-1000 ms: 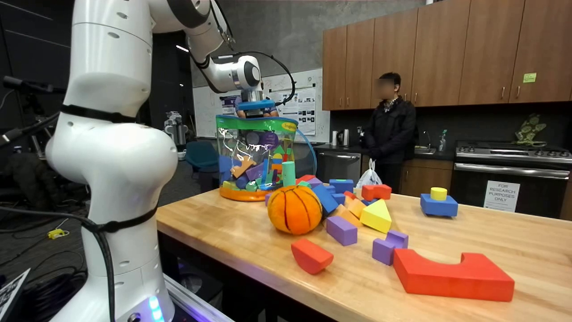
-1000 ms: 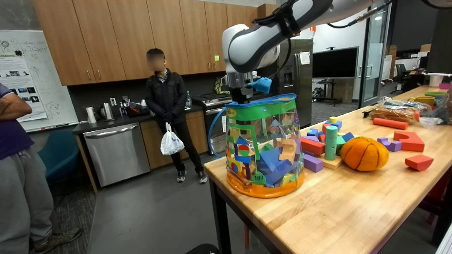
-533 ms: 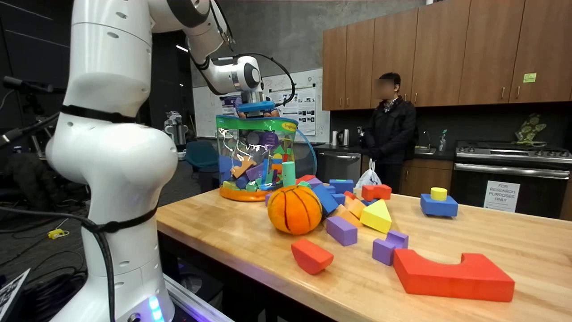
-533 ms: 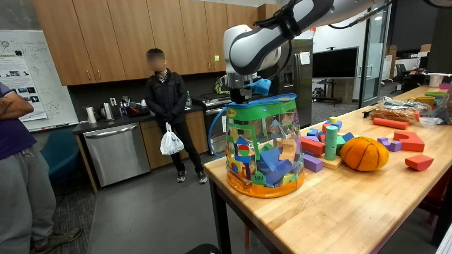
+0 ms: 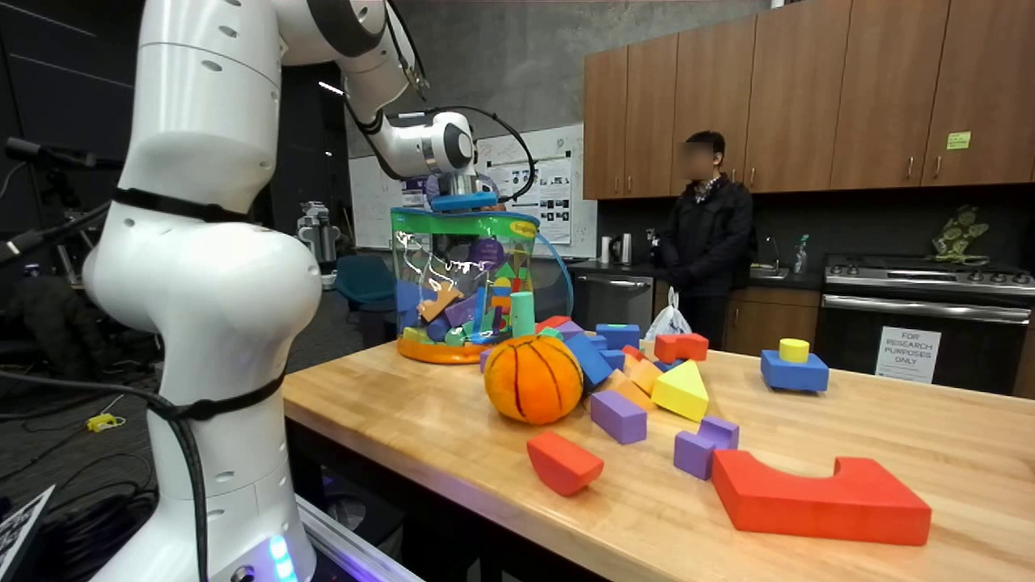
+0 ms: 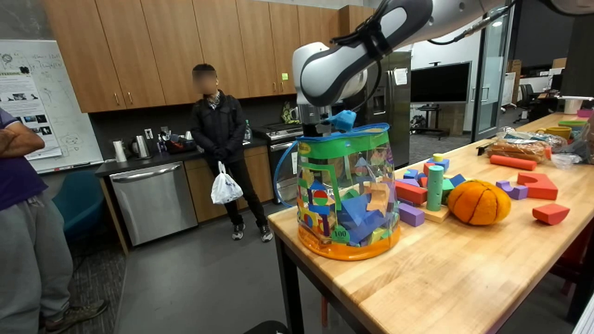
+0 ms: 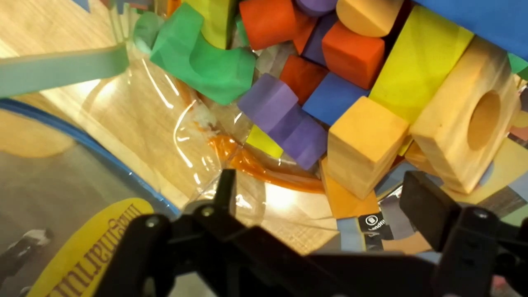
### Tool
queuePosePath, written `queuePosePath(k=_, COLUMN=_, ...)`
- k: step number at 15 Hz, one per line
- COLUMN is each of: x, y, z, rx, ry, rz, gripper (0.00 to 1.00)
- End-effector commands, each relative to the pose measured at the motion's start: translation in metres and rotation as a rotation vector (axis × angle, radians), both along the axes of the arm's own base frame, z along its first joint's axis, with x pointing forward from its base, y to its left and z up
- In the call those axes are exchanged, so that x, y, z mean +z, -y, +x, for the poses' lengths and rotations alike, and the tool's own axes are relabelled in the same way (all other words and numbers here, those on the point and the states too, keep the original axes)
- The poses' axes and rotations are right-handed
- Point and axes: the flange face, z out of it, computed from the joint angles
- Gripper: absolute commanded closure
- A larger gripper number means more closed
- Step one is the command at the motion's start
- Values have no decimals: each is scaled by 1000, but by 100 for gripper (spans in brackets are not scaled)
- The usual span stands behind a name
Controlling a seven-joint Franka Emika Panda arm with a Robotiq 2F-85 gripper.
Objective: Remove the blocks from the basket
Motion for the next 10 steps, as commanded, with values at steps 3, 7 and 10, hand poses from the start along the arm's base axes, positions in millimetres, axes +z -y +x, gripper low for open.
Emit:
queuePosePath(k=3, x=-30, y=4, z=-4, rx=-22, ry=-116, rz=42, gripper=0)
queuePosePath(k=7, x=-44, y=9, z=-2, rx=-63, ry=-140, rz=81, gripper=0)
queuePosePath(k=10, x=-53, y=11, z=-2, rx=-78, ry=-156, rz=106, gripper=0)
